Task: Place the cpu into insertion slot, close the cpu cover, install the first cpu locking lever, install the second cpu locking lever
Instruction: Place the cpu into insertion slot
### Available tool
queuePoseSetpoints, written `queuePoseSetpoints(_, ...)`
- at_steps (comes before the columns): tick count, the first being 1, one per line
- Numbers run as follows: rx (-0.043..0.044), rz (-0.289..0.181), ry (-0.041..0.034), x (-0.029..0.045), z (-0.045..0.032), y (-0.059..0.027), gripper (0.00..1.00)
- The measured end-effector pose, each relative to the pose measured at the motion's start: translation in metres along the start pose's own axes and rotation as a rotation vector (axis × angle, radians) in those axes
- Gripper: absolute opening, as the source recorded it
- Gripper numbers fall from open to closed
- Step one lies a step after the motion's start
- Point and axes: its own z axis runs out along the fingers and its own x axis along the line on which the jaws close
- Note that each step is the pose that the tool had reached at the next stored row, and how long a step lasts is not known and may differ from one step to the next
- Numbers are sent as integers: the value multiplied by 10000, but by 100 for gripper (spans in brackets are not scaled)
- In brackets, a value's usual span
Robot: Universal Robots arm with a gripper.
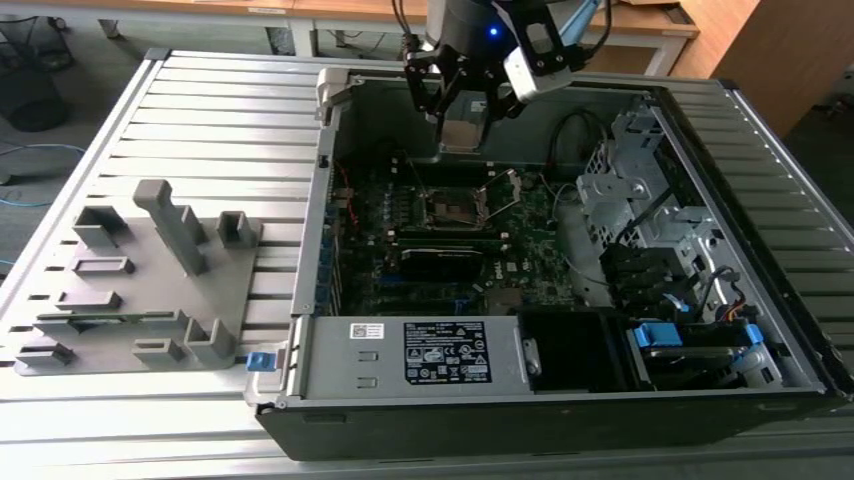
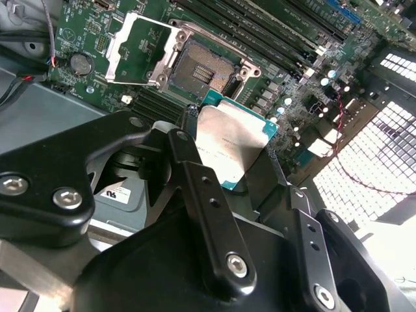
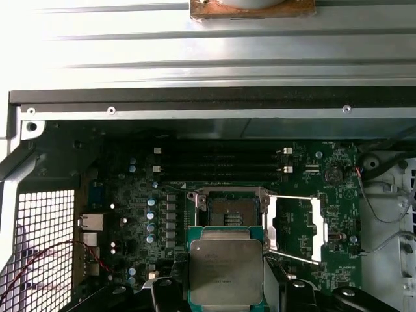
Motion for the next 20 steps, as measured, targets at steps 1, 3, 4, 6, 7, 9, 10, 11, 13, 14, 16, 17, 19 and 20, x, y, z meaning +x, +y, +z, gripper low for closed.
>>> queuePoseSetpoints(1,0,0,1,0,0,0,54)
queuePoseSetpoints(3,-3,0,-2,0,7,0,54)
queuePoseSetpoints(4,-2,0,-1,0,10,-1,54)
queuePoseSetpoints(6,1,0,1,0,14,-1,54)
queuePoseSetpoints(7,1,0,1,0,14,-1,54)
queuePoseSetpoints(9,2,0,1,0,14,-1,54)
queuePoseSetpoints(10,0,0,0,0,15,-1,54)
queuePoseSetpoints(11,0,0,0,0,15,-1,54)
queuePoseSetpoints(13,-4,0,-2,-1,23,-2,54)
queuePoseSetpoints(14,-3,0,-1,0,27,-3,54)
queuePoseSetpoints(16,0,0,0,-1,38,-3,54)
queuePoseSetpoints(17,-1,0,-1,-1,45,-4,54)
queuePoseSetpoints(19,-1,0,-3,-1,62,-6,54)
queuePoseSetpoints(20,-1,0,-5,-1,74,-7,54)
